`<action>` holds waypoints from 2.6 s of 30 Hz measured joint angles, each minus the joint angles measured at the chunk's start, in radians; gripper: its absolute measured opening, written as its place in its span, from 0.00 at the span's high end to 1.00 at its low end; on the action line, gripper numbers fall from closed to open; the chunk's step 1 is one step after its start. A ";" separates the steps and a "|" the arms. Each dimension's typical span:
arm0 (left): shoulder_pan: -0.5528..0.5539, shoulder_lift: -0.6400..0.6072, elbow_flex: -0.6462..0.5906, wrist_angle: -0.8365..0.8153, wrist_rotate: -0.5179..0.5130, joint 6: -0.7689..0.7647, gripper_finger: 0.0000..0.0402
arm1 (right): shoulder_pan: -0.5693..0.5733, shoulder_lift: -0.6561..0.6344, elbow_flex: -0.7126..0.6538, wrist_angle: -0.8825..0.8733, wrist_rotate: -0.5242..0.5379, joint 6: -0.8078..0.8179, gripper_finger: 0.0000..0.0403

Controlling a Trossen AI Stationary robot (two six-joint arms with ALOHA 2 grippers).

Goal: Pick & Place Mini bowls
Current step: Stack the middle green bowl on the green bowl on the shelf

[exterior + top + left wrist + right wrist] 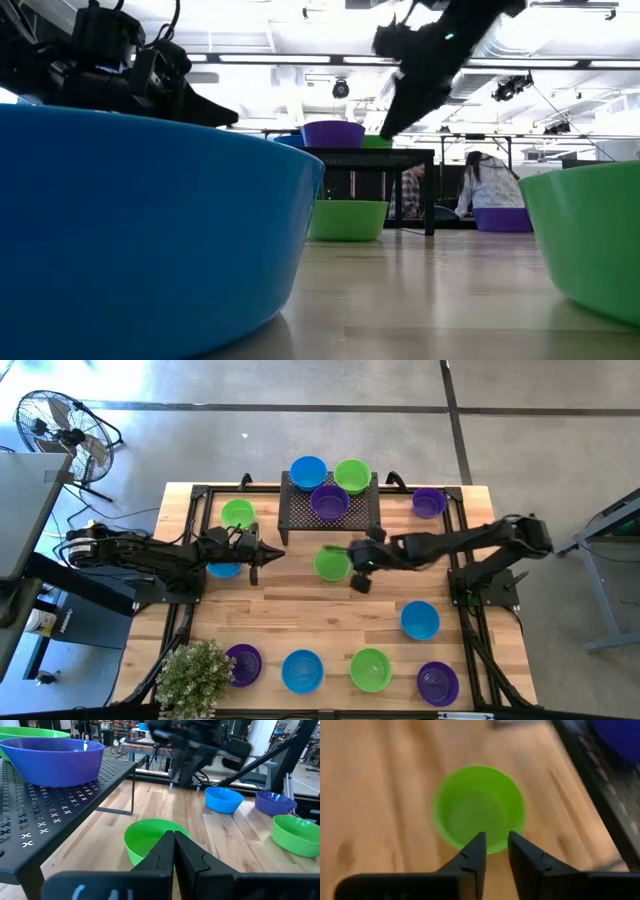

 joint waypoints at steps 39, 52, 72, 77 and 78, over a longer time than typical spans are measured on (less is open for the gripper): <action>0.000 0.001 0.000 -0.006 0.042 -0.002 1.00 | -0.037 0.276 -0.094 0.271 0.066 0.597 0.79; 0.000 0.001 0.000 -0.012 0.043 -0.004 1.00 | -0.039 0.266 -0.079 0.273 0.012 0.525 0.97; 0.000 0.001 0.000 -0.019 0.043 -0.008 1.00 | -0.124 -0.059 0.005 0.125 -0.199 0.226 0.99; 0.000 0.000 0.000 -0.019 0.041 -0.008 1.00 | -0.233 -0.088 0.229 -0.152 -0.196 0.097 0.99; 0.000 0.000 0.000 -0.019 0.040 -0.008 1.00 | -0.266 -0.075 0.285 -0.203 -0.186 0.066 0.99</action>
